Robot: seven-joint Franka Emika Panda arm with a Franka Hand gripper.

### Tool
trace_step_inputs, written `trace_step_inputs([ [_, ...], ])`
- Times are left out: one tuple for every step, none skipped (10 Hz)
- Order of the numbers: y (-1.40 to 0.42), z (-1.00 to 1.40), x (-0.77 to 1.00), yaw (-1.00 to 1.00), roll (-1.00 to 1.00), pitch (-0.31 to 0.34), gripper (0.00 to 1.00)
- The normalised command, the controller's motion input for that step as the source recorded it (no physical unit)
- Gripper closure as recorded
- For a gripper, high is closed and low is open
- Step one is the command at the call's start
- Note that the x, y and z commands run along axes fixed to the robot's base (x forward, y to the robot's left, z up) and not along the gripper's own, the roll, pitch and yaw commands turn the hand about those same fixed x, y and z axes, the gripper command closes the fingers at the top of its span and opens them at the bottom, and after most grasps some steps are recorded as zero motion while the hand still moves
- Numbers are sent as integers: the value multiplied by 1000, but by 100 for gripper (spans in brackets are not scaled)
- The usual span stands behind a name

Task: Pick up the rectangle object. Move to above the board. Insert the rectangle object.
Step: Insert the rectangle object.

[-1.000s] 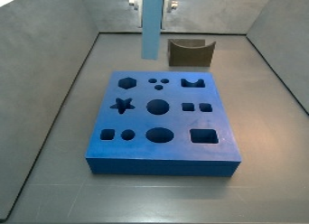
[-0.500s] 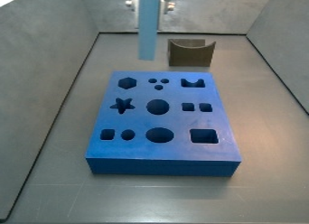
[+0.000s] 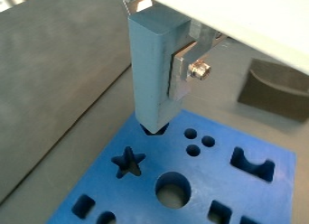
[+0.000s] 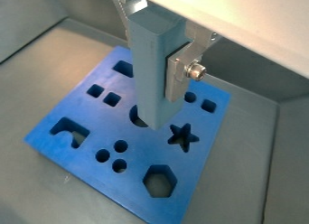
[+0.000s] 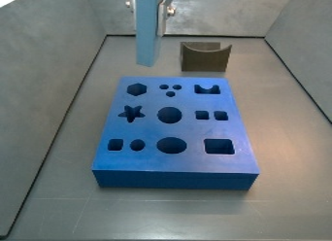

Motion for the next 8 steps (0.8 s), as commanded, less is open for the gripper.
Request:
trace_step_inputs([
  [0, -140, 0, -1000, 0, 0, 100],
  [0, -146, 0, -1000, 0, 0, 100],
  [0, -157, 0, -1000, 0, 0, 100],
  [0, -189, 0, -1000, 0, 0, 100],
  [0, -226, 0, -1000, 0, 0, 100],
  [0, -257, 0, -1000, 0, 0, 100],
  [0, -289, 0, -1000, 0, 0, 100],
  [0, -314, 0, -1000, 0, 0, 100],
])
